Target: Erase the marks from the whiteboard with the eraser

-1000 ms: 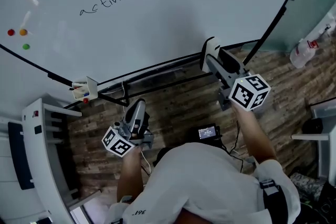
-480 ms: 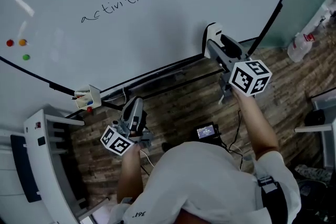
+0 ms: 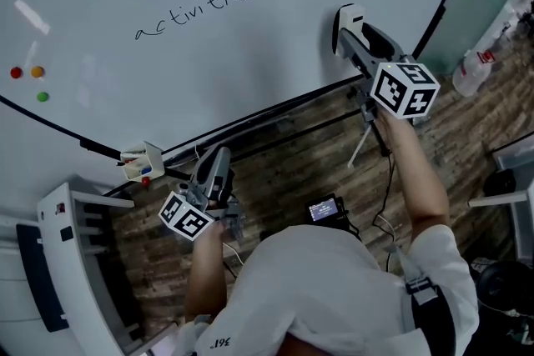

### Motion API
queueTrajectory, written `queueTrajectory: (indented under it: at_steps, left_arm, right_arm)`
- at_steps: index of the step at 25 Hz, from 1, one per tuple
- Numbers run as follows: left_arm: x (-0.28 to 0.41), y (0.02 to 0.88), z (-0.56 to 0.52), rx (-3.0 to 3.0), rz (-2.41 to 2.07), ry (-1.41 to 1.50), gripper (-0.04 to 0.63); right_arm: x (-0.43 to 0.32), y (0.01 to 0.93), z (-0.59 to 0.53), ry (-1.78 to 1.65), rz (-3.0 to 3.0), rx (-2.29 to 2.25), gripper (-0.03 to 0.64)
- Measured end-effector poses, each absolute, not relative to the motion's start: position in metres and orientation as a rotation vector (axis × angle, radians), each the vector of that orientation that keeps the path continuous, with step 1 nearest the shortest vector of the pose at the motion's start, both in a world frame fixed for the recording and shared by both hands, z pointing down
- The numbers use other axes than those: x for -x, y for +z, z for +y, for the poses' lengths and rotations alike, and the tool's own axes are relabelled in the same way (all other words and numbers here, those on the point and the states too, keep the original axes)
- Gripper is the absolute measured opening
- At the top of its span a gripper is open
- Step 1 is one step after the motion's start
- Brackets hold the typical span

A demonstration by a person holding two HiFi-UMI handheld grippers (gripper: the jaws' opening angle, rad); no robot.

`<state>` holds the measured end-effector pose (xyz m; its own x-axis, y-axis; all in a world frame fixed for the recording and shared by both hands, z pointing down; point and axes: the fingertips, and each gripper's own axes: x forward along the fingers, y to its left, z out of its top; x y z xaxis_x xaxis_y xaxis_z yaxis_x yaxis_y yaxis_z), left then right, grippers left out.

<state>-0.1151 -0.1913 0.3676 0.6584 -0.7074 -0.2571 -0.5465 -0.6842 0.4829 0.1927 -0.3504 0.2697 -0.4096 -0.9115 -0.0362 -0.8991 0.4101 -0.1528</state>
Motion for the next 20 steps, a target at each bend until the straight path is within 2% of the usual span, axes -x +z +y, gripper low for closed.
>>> queueTrajectory:
  at_steps: [11, 20]
  left_arm:
    - [0.111, 0.347, -0.214, -2.577, -0.987, -0.601, 0.008]
    - [0.118, 0.348, -0.216, -2.571, -0.996, -0.6, 0.008]
  right_arm:
    - [-0.209, 0.207, -0.398, 0.033, 2.484, 1.761, 0.239]
    - [-0.216, 0.192, -0.411, 0.092, 2.436, 1.831, 0.239]
